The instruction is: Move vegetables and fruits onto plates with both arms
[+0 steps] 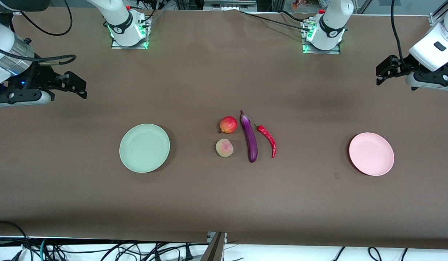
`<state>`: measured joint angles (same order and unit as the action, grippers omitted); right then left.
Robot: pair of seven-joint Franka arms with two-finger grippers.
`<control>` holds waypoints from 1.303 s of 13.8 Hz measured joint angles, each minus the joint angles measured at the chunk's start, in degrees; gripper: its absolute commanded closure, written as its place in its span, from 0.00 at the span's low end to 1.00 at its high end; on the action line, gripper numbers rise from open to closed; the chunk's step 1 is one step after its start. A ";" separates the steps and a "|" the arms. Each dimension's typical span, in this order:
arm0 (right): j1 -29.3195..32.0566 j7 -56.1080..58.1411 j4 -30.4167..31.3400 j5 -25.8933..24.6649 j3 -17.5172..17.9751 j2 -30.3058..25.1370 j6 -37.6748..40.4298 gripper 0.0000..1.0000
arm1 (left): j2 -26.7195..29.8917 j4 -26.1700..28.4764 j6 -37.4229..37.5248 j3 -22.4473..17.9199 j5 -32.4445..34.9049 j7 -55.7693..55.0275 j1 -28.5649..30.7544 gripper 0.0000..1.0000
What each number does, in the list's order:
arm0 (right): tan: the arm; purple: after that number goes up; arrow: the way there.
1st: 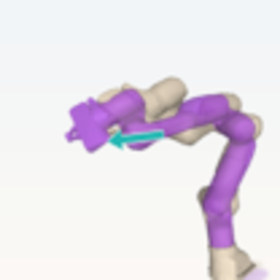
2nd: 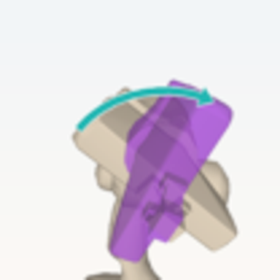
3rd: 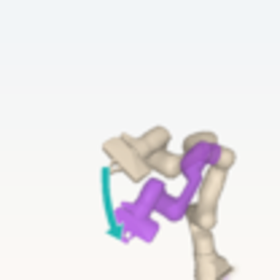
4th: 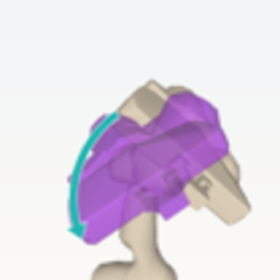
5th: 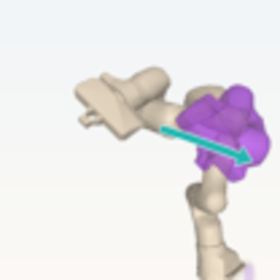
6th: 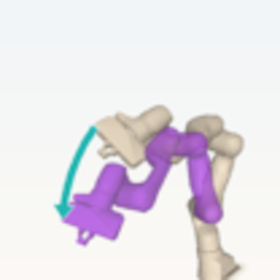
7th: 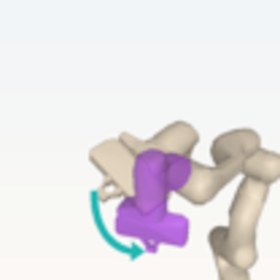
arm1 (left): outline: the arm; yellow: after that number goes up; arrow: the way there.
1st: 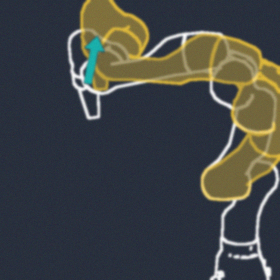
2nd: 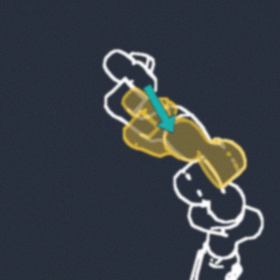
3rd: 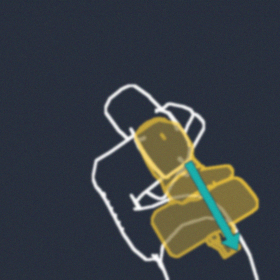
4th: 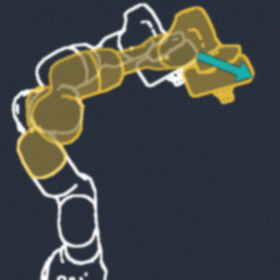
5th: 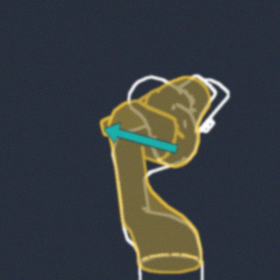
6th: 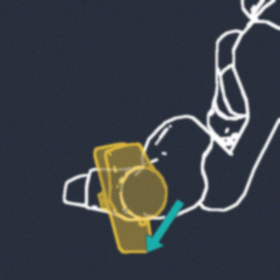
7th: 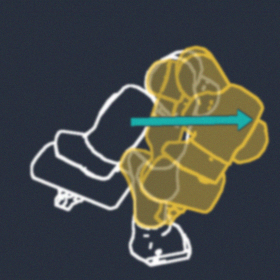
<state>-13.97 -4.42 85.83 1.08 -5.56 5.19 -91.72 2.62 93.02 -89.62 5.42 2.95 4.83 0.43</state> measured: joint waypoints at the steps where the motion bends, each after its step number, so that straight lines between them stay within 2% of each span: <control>1: 0.01 0.00 0.00 0.00 0.00 0.00 0.00 0.00 | 0.00 0.00 0.00 0.00 0.00 0.00 0.00 0.00; 7: 0.01 0.00 0.00 0.00 0.00 0.00 -0.01 0.00 | -0.04 -0.01 0.14 0.01 0.00 0.00 0.00 0.00; 10: 0.02 0.00 0.00 0.00 0.00 0.00 -0.01 0.00 | -1.22 -0.04 3.75 0.08 0.00 0.00 -0.01 0.00; 15: 0.02 0.00 0.00 0.00 0.00 0.00 -0.02 0.00 | -6.48 -0.02 12.82 0.66 -0.49 0.07 -0.49 0.00; 18: 0.04 0.00 -0.01 0.00 0.00 0.00 -0.02 0.00 | -11.96 0.03 12.86 0.68 -5.17 -0.35 -0.66 0.00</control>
<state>-13.92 -4.42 85.83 1.08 -5.56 5.20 -91.74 -9.35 93.05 -76.77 6.10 -2.22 4.48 -0.23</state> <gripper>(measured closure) 0.000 0.000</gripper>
